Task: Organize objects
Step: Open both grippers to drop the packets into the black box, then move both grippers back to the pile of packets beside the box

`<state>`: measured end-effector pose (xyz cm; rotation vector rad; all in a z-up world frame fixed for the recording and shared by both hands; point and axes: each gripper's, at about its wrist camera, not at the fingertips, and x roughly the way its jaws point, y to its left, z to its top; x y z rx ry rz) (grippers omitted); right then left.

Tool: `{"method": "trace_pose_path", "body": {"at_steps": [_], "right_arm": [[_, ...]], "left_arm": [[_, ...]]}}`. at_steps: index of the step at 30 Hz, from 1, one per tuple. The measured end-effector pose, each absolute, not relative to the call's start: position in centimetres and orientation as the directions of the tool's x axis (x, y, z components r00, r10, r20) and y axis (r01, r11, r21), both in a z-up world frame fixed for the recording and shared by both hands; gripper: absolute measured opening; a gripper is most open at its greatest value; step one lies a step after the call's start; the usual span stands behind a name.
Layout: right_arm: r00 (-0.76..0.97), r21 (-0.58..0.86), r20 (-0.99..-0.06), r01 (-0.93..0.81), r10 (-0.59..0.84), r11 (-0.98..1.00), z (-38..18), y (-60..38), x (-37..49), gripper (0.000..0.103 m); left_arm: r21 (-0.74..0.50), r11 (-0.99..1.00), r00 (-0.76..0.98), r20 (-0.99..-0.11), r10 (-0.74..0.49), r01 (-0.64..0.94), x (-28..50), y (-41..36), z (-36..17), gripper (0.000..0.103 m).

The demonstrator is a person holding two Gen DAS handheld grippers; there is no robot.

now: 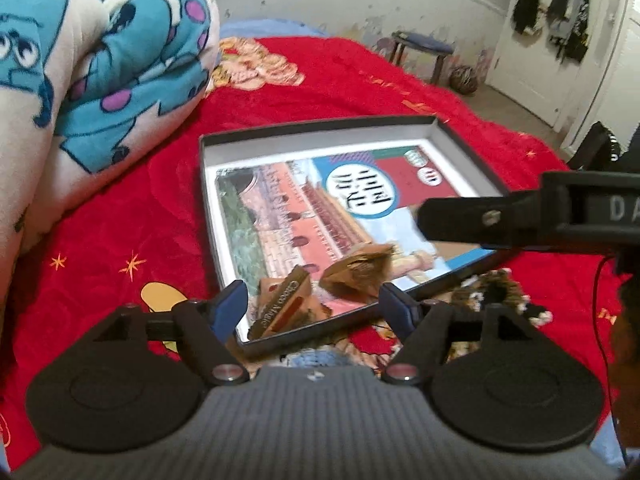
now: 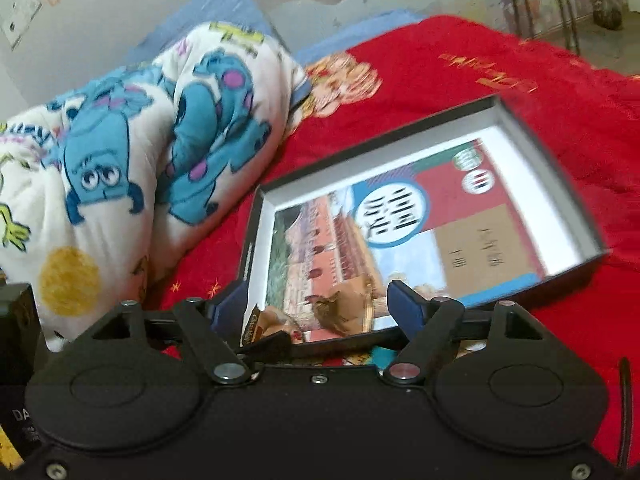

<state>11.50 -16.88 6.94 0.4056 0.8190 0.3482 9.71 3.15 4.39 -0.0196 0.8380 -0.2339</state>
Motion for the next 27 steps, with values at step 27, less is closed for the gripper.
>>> {"method": "trace_pose_path", "body": {"at_steps": [27], "right_arm": [[0.635,0.514,-0.689,0.088,0.350,0.853,1.8,-21.5,2.4,0.083]], "left_arm": [[-0.119,0.960,0.635,-0.727,-0.259,0.255,1.1,-1.9,0.8,0.084]]}}
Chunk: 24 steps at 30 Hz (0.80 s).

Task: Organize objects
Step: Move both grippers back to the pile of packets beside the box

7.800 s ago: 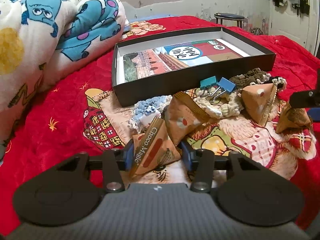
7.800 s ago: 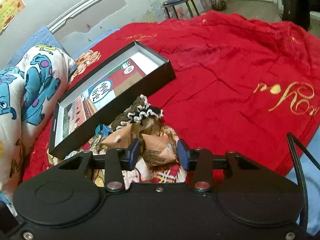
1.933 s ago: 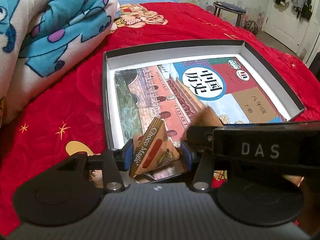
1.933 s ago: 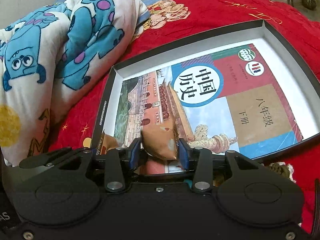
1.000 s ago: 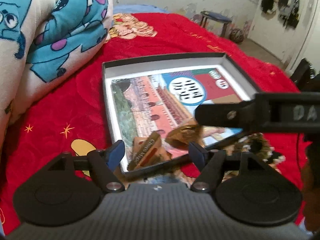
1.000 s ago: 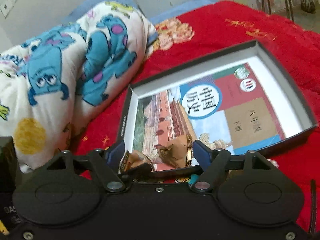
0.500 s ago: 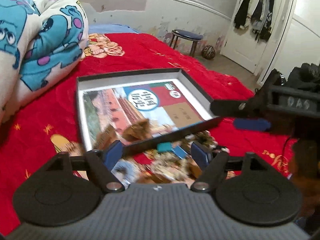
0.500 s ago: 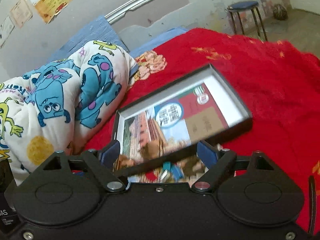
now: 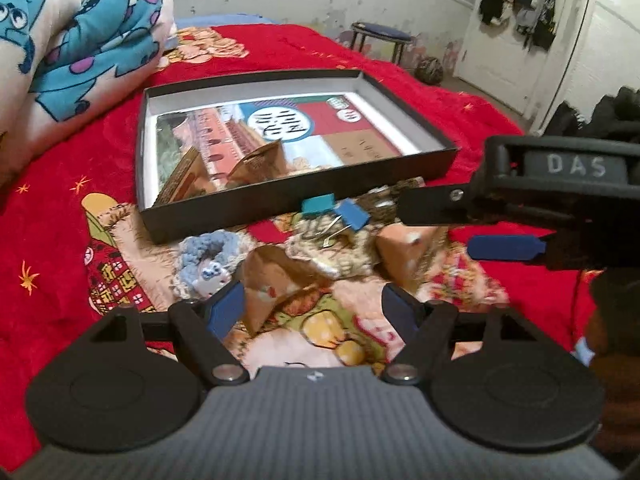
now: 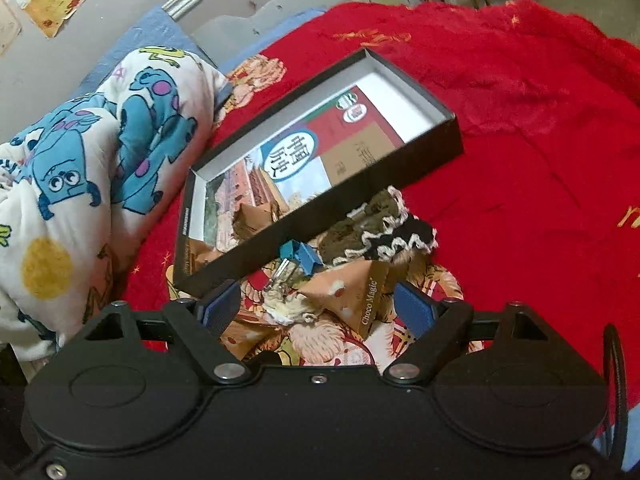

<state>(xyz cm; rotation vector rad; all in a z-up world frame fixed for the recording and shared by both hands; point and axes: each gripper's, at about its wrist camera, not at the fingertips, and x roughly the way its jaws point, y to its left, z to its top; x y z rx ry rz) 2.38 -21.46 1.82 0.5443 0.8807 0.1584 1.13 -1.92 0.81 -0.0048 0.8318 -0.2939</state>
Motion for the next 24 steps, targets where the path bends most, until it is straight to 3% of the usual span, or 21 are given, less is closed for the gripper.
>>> {"method": "trace_pose_path", "body": {"at_steps": [8,13,19,24], "right_arm": [[0.626,0.554,-0.692,0.141,0.360,0.820,0.3,-21.8,3.4,0.077],[0.621,0.582,-0.692,0.178,0.368,0.794,-0.7,-21.9,3.8,0.073],[0.633,0.580,-0.694,0.209,0.343,0.787,-1.2,-21.9,4.0,0.064],[0.629,0.571,-0.704,0.223,0.331,0.790,-1.6,-21.7,4.3,0.056]], "left_arm": [[-0.083,0.975,0.644,-0.738,-0.200,0.208,3.2,-2.1,-1.2,0.083],[-0.097,0.979,0.631,-0.752,-0.190,0.178,3.9,-2.0,-1.9,0.075],[-0.048,0.984,0.638,-0.756,-0.146,0.169,3.6,-2.3,-1.9,0.053],[-0.035,0.985,0.636,-0.759,-0.138,0.172,3.5,-2.3,-1.7,0.052]]}}
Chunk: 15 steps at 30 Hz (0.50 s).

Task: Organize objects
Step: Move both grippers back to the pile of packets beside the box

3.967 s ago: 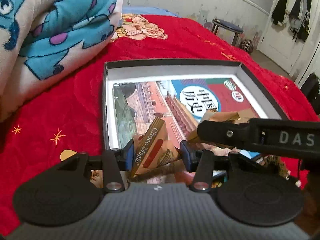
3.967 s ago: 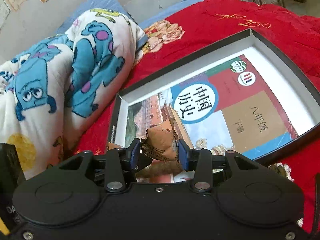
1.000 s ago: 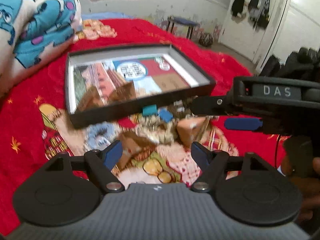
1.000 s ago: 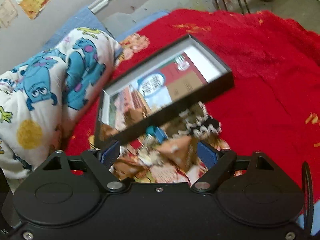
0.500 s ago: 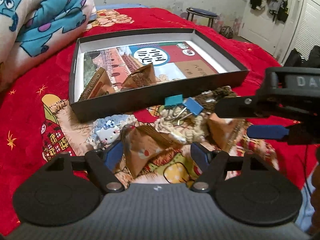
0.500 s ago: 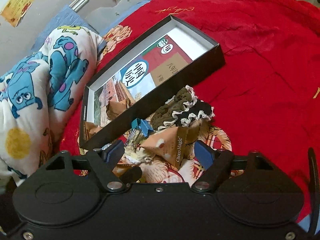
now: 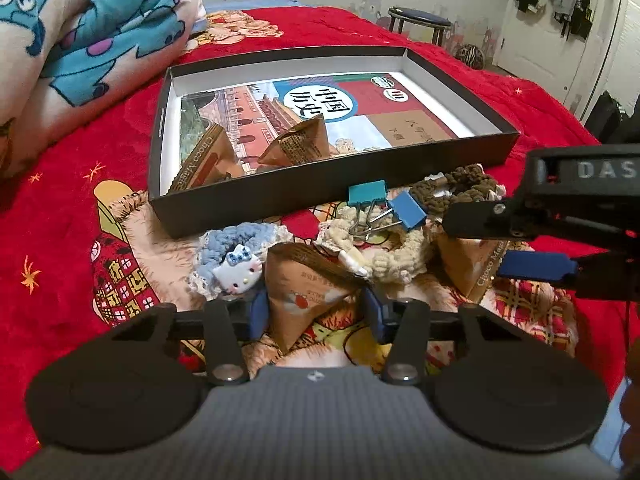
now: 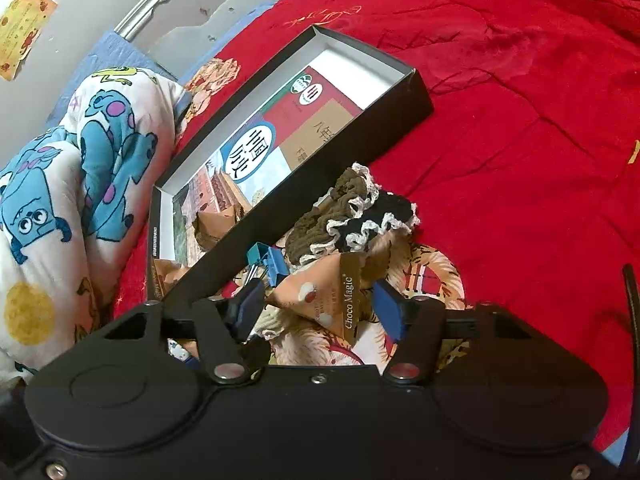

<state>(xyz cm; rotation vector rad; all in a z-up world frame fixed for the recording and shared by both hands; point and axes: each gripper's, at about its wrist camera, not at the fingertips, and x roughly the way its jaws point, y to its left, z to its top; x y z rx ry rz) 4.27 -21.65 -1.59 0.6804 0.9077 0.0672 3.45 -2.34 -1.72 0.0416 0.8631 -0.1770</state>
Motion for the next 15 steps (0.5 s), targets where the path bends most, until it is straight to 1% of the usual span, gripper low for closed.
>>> {"method": "trace_pose_path", "body": {"at_steps": [4,8,10,12,15], "right_arm": [[0.623,0.556,-0.716,0.235,0.316,0.797,-2.05,-21.34,4.50,0.056],[0.625,0.553,-0.715,0.231,0.314,0.800,-2.10,-21.14,4.44,0.054],[0.623,0.560,-0.713,0.229,0.321,0.796,-2.17,-21.12,4.47,0.050],[0.622,0.562,-0.712,0.228,0.325,0.795,-2.24,-21.11,4.50,0.049],[0.621,0.567,-0.709,0.223,0.333,0.793,-2.24,-21.01,4.47,0.043]], "left_arm": [[-0.011,0.983,0.637,-0.760,-0.128,0.185,3.03,-2.72,-1.79,0.052],[-0.027,0.985,0.631,-0.765,-0.131,0.172,2.93,-2.48,-1.54,0.052],[-0.027,0.986,0.631,-0.765,-0.127,0.166,2.79,-2.35,-1.38,0.052],[-0.018,0.986,0.634,-0.764,-0.122,0.168,2.69,-2.46,-1.26,0.052],[-0.013,0.983,0.636,-0.761,-0.127,0.180,2.53,-2.75,-1.13,0.052]]}}
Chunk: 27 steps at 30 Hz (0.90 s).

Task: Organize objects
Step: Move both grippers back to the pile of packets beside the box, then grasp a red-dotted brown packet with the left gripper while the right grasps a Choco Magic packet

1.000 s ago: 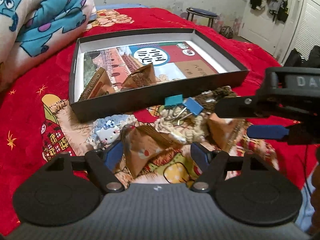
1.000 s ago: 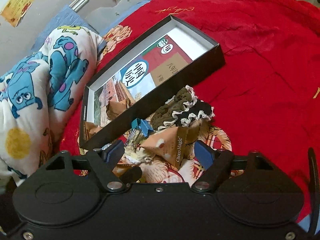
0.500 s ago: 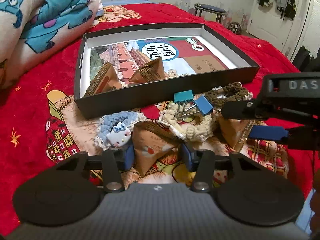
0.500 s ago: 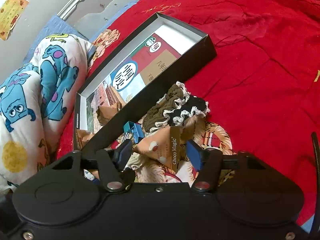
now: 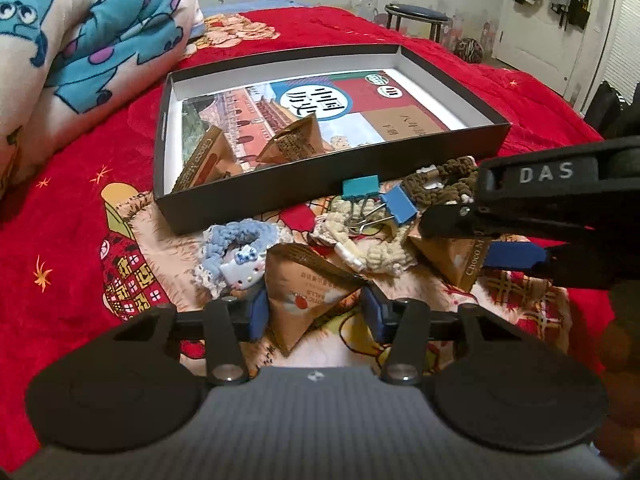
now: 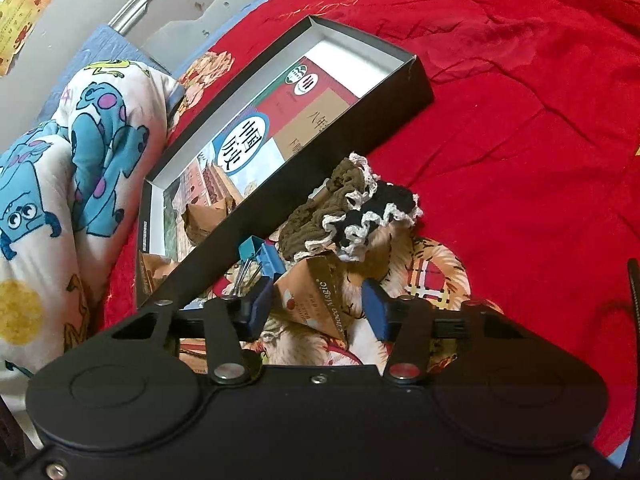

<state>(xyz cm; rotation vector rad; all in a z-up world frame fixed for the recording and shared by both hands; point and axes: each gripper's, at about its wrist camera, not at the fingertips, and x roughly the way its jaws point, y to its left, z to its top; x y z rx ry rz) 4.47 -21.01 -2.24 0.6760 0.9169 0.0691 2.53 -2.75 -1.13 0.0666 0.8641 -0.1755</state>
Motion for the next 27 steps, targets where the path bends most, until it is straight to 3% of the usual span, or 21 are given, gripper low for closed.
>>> {"method": "trace_pose_path", "body": {"at_steps": [13,27], "right_arm": [[0.633,0.551,-0.706,0.210,0.318,0.807,-1.4,-20.7,3.6,0.030],[0.644,0.595,-0.681,0.210,0.348,0.776,-0.7,-21.5,2.2,0.025]], "left_arm": [[-0.001,0.984,0.653,-0.748,-0.120,0.180,1.8,-3.1,-0.6,0.052],[-0.046,0.985,0.654,-0.742,-0.147,0.169,1.5,-3.1,0.1,0.052]]}}
